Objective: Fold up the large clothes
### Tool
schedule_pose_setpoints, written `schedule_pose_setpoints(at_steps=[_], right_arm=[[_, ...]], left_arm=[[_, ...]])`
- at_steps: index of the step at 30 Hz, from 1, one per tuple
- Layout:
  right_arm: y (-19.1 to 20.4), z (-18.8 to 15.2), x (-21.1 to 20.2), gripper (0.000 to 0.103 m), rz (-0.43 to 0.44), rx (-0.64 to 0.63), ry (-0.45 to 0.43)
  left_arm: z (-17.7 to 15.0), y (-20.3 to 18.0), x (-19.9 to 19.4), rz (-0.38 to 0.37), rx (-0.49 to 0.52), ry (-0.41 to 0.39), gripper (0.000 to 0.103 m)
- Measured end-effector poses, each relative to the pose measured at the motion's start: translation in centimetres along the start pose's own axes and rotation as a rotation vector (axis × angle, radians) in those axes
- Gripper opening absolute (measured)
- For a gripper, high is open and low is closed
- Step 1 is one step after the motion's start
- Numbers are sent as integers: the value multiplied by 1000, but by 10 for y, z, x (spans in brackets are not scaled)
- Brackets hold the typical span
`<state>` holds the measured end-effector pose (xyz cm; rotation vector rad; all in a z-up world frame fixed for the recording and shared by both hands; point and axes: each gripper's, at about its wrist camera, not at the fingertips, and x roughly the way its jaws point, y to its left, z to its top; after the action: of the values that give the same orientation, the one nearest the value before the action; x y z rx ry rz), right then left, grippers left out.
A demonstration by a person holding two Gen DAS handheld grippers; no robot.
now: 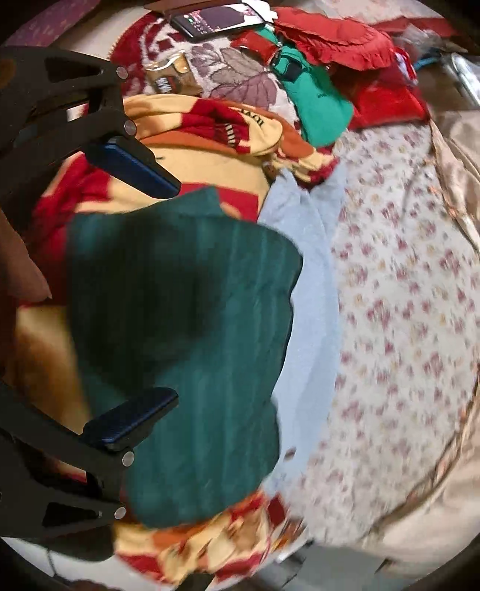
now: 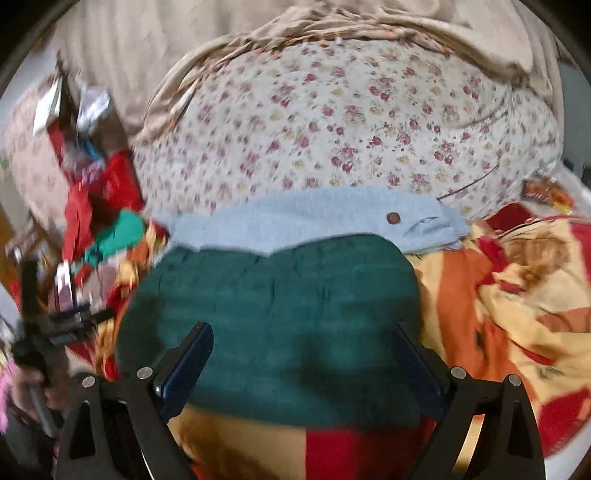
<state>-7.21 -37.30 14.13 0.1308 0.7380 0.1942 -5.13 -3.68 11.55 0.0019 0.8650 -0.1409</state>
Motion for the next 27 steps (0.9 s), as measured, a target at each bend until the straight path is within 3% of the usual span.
schedule_pose_setpoints(at_steps=[8, 12, 15, 20, 27], right_arm=[[38, -61, -61, 95, -136, -33, -65], [43, -84, -69, 95, -140, -11, -29], [44, -98, -74, 95, -157, -10, -5], [45, -108, -88, 95, -168, -19, -19], [56, -108, -88, 95, -142, -51, -18]], left_arm=[[-62, -29, -37, 3, 54, 48, 103], [-82, -24, -43, 18, -7, 44, 102], [-88, -19, -45, 4, -56, 60, 102], [-91, -24, -62, 15, -52, 18, 102], [-88, -30, -77, 81, -18, -37, 102]])
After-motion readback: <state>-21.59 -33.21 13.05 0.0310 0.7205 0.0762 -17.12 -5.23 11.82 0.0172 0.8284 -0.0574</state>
